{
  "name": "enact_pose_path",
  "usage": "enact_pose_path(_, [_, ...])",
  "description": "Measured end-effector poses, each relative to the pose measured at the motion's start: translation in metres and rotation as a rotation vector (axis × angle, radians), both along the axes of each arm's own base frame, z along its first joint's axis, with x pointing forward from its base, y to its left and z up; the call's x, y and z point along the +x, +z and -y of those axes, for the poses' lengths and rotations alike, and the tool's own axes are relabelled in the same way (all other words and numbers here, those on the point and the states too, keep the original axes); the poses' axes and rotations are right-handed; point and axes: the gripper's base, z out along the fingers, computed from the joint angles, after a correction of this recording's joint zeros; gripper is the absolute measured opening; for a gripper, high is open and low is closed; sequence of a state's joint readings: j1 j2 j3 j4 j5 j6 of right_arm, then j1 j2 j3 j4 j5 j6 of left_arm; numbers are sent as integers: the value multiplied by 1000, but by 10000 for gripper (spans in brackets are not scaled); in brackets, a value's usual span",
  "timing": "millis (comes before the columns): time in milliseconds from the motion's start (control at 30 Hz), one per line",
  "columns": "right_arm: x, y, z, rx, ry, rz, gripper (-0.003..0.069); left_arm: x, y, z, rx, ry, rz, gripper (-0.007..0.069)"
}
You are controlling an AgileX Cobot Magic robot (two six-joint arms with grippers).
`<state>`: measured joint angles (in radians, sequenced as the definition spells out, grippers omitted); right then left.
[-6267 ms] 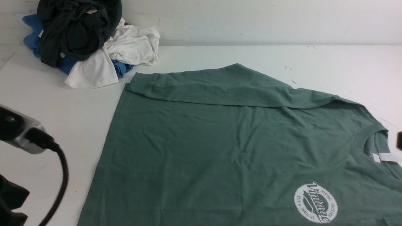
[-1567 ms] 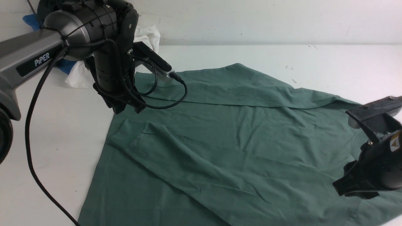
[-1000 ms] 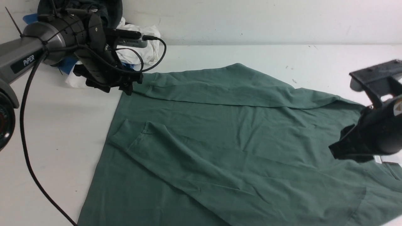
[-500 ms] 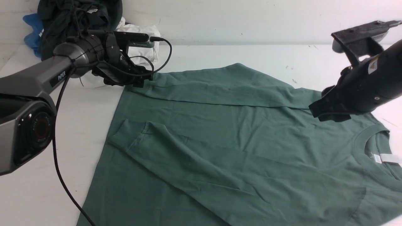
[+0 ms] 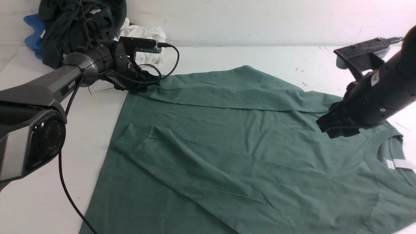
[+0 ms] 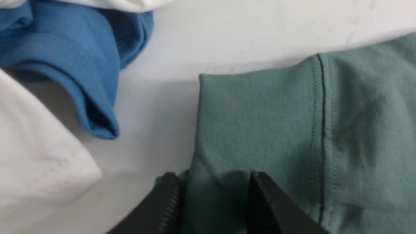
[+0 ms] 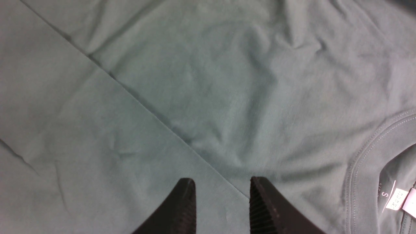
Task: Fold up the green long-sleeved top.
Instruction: Use the left arm to clamp the cuff farthest from it
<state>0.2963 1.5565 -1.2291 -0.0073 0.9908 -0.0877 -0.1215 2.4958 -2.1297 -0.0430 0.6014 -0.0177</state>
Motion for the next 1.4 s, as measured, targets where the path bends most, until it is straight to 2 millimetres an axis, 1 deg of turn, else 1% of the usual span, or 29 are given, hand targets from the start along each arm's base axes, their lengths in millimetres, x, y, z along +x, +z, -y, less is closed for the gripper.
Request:
enact_pose_path(33, [0,0,0,0,0,0,231,0,0,0,1,-1,0,211])
enact_pose_path(67, [0,0,0,0,0,0,231,0,1,0,3,-3,2,161])
enact_pose_path(100, [0,0,0,0,0,0,231,0,1,0,4,-4,2,150])
enact_pose_path(133, [0,0,0,0,0,0,231,0,2,0,6,-7,3,116])
enact_pose_path(200, [0,0,0,0,0,0,231,-1,5,0,5,-7,6,80])
enact_pose_path(333, [0,0,0,0,0,0,231,-3,17,0,15,-20,7,55])
enact_pose_path(467, [0,0,0,0,0,0,231,-5,22,0,31,-39,2,55])
enact_pose_path(567, [0,0,0,0,0,0,231,-6,21,-1,39,-49,-13,69])
enact_pose_path(733, [0,0,0,0,0,-1,231,-7,19,-1,59,-73,-26,190])
enact_pose_path(800, [0,0,0,0,0,-1,231,-7,19,-1,60,-74,-26,258])
enact_pose_path(833, [0,0,0,0,0,-1,231,-7,19,-1,60,-74,-26,258])
enact_pose_path(900, [0,0,0,0,0,-1,231,-7,20,-1,59,-74,-24,318])
enact_pose_path(933, [0,0,0,0,0,-1,231,-7,20,-1,59,-74,-24,329])
enact_pose_path(1067, [0,0,0,0,0,0,231,-6,20,0,55,-73,-19,342])
enact_pose_path(1233, [0,0,0,0,0,2,231,-5,21,0,48,-70,5,325])
enact_pose_path(1367, [0,0,0,1,0,3,231,-4,15,0,46,-69,2,306])
enact_pose_path(1400, [0,0,0,1,0,4,231,-3,9,0,46,-68,-4,304])
